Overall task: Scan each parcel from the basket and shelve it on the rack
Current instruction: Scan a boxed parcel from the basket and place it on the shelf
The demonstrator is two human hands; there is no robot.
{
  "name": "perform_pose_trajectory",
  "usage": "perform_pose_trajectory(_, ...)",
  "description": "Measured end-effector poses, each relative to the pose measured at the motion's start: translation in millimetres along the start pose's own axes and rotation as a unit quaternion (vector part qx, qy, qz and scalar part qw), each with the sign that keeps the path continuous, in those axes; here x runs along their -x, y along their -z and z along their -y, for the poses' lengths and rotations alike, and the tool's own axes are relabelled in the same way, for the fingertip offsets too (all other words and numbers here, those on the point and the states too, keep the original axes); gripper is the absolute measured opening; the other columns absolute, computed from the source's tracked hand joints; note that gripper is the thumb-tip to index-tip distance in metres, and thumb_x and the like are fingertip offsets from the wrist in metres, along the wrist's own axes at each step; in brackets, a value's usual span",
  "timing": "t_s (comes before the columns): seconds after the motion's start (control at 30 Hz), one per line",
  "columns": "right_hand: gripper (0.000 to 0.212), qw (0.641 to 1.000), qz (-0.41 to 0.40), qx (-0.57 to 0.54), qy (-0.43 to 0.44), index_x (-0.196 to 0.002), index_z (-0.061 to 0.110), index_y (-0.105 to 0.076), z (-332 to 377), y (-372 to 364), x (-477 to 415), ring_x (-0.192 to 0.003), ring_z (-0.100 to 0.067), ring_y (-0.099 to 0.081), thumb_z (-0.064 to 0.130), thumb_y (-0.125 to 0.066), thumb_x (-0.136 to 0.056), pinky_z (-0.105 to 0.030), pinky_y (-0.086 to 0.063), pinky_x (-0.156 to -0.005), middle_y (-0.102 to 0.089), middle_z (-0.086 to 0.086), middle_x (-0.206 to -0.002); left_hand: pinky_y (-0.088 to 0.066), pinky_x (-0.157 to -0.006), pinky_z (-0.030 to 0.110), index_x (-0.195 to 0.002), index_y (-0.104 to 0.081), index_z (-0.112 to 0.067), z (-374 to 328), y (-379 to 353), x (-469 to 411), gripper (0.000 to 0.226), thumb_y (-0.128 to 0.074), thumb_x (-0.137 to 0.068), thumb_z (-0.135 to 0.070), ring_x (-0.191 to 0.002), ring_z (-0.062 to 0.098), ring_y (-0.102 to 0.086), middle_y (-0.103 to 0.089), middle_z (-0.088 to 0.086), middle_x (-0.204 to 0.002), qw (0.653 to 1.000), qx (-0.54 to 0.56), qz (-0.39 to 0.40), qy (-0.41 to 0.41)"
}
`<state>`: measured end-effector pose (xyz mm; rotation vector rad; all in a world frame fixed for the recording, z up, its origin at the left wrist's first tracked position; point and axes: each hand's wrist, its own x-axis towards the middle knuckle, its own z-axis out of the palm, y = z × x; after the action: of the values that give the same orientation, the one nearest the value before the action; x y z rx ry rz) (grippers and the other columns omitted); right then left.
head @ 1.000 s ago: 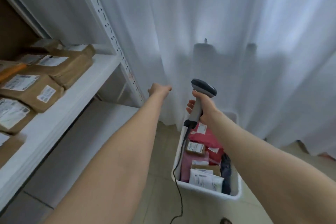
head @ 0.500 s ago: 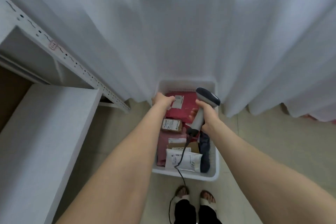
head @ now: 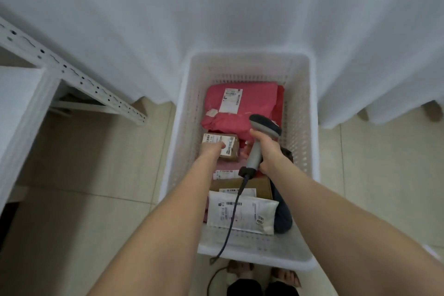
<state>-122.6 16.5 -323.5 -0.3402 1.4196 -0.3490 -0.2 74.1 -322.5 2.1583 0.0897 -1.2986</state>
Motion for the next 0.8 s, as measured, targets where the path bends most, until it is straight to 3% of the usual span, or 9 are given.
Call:
perform_pose_trajectory(0.07, 0.05, 1.0, 0.009, 0.02, -0.004, -0.118, 0.002, -0.058, -10, -5, -32, -0.089, -0.029, -0.065, 0.028, -0.078, -0.08, -0.047, -0.056, -0.089, -0.065, -0.014, -0.099, -0.047, -0.1, 0.045, -0.131, -0.052, -0.003, 23, -13, -34, 0.042, -0.058, -0.09, -0.012, -0.114, 0.032, -0.059, -0.061, 0.016, -0.126, 0.998, 0.047, 0.021, 0.039)
perform_pose_trajectory(0.17, 0.057, 0.997, 0.012, 0.074, 0.019, -0.12, 0.005, -0.053, -20, -13, -74, -0.095, -0.028, -0.064, 0.033, -0.079, -0.078, -0.044, -0.056, -0.086, -0.063, -0.012, -0.104, -0.045, -0.102, 0.046, -0.133, -0.05, -0.008, 47, -27, -70, 0.045, -0.06, -0.09, -0.013, -0.117, 0.032, -0.057, -0.06, 0.014, -0.129, 0.992, 0.103, 0.028, 0.061)
perform_pose_trajectory(0.27, 0.043, 0.992, 0.036, 0.106, 0.06, -0.108, 0.008, -0.055, -25, -24, -107, -0.072, -0.019, -0.065, 0.028, -0.078, -0.079, -0.029, -0.054, -0.059, -0.065, -0.005, -0.085, -0.049, -0.097, 0.046, -0.128, -0.054, -0.009, 60, -37, -98, 0.038, -0.06, -0.091, -0.012, -0.112, 0.032, -0.059, -0.062, 0.014, -0.125, 0.986, 0.152, 0.024, 0.058)
perform_pose_trajectory(0.4, 0.029, 0.989, 0.078, 0.111, 0.063, -0.098, 0.008, -0.06, -32, -40, -137, -0.067, -0.02, -0.068, 0.021, -0.078, -0.08, -0.032, -0.058, -0.063, -0.069, -0.008, -0.081, -0.056, -0.069, 0.044, -0.123, -0.057, -0.009, 65, -44, -124, 0.032, -0.059, -0.093, -0.021, -0.098, 0.035, -0.066, -0.067, 0.018, -0.114, 0.972, 0.216, 0.043, 0.084)
perform_pose_trajectory(0.57, 0.021, 0.981, 0.112, 0.153, 0.032, -0.093, 0.008, -0.064, -40, -39, -148, -0.062, -0.019, -0.07, 0.019, -0.077, -0.081, -0.028, -0.057, -0.052, -0.072, -0.007, -0.074, -0.053, -0.088, 0.051, -0.122, -0.056, -0.009, 66, -44, -143, 0.038, -0.065, -0.089, -0.026, -0.102, 0.035, -0.064, -0.067, 0.017, -0.112, 0.965, 0.228, 0.058, 0.113)
perform_pose_trajectory(0.63, 0.022, 0.982, 0.11, 0.149, 0.034, -0.095, 0.007, -0.065, -40, -34, -146, -0.063, -0.019, -0.07, 0.019, -0.077, -0.081, -0.027, -0.056, -0.051, -0.073, -0.008, -0.078, -0.054, -0.083, 0.049, -0.123, -0.057, -0.009, 67, -43, -140, 0.038, -0.066, -0.088, -0.021, -0.1, 0.033, -0.065, -0.067, 0.016, -0.113, 0.965, 0.226, 0.062, 0.122)
perform_pose_trajectory(0.73, 0.028, 0.986, 0.091, 0.13, 0.042, -0.102, 0.007, -0.064, -34, -26, -130, -0.067, -0.019, -0.069, 0.019, -0.077, -0.081, -0.026, -0.054, -0.052, -0.071, -0.008, -0.083, -0.05, -0.064, 0.043, -0.121, -0.058, -0.01, 66, -36, -122, 0.036, -0.066, -0.087, -0.017, -0.092, 0.031, -0.064, -0.067, 0.015, -0.115, 0.967, 0.211, 0.058, 0.128)
perform_pose_trajectory(0.8, 0.031, 0.988, 0.079, 0.124, 0.043, -0.108, 0.006, -0.062, -27, -21, -107, -0.067, -0.018, -0.067, 0.018, -0.075, -0.082, -0.025, -0.052, -0.049, -0.069, -0.007, -0.084, -0.053, -0.076, 0.052, -0.124, -0.056, -0.008, 57, -26, -102, 0.035, -0.064, -0.089, -0.013, -0.099, 0.034, -0.064, -0.066, 0.017, -0.116, 0.964, 0.226, 0.072, 0.118)
